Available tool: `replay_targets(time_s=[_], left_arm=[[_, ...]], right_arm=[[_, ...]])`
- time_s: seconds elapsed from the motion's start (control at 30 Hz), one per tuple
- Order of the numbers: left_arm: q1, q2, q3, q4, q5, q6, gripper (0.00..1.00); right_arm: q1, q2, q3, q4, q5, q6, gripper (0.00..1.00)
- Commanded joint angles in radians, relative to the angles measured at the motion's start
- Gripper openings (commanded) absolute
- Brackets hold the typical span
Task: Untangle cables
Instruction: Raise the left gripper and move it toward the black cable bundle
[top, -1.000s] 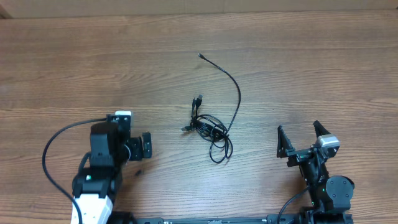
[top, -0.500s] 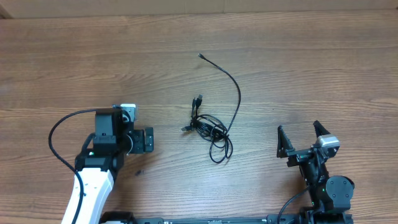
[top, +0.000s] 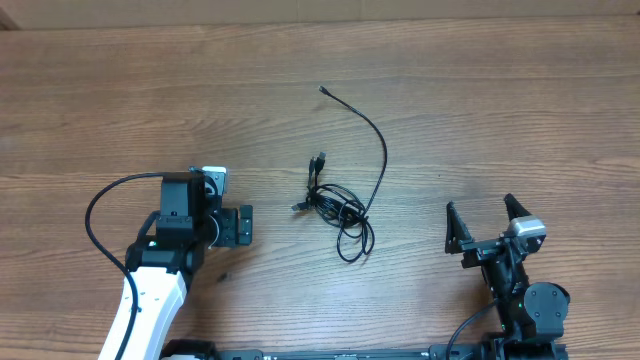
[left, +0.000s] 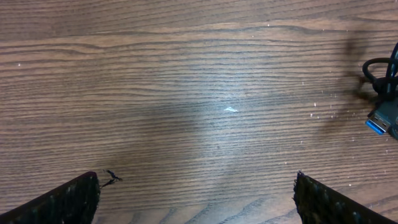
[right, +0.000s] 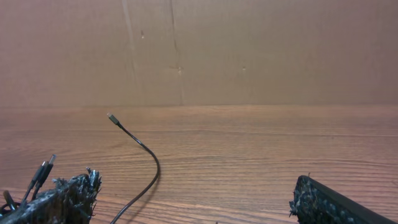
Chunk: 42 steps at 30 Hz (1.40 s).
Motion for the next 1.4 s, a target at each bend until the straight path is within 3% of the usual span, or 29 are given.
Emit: replay_targets(time_s=[0.0, 0.33, 0.53, 0.73, 1.07, 1.37], left_arm=[[-0.014, 0.021, 0.029, 0.001, -0.007, 0.019, 1.00], [-0.120, 0.116, 0.073, 0.003, -0.007, 0.054, 1.00], [-0.167, 0.144, 0.079, 0.035, 0.080, 0.151, 1.00], [-0.171, 0.144, 0.079, 0.060, 0.084, 0.145, 0.99], [-0.171, 0.144, 0.079, 0.087, 0.095, 0.009, 0.99], [-0.171, 0.144, 0.079, 0.083, 0.159, 0.006, 1.00]], right_arm=[[0.003, -0.010, -0.011, 0.005, -0.005, -0.004, 1.00], [0.003, -0.010, -0.011, 0.005, -0.005, -0.004, 1.00], [0.003, -0.010, -0.011, 0.005, -0.005, -0.004, 1.00], [0.003, -0.010, -0.011, 0.005, -0.005, -0.004, 1.00], [0.003, -0.010, -0.011, 0.005, -0.005, -0.004, 1.00], [0.003, -0.010, -0.011, 0.005, -0.005, -0.004, 1.00]])
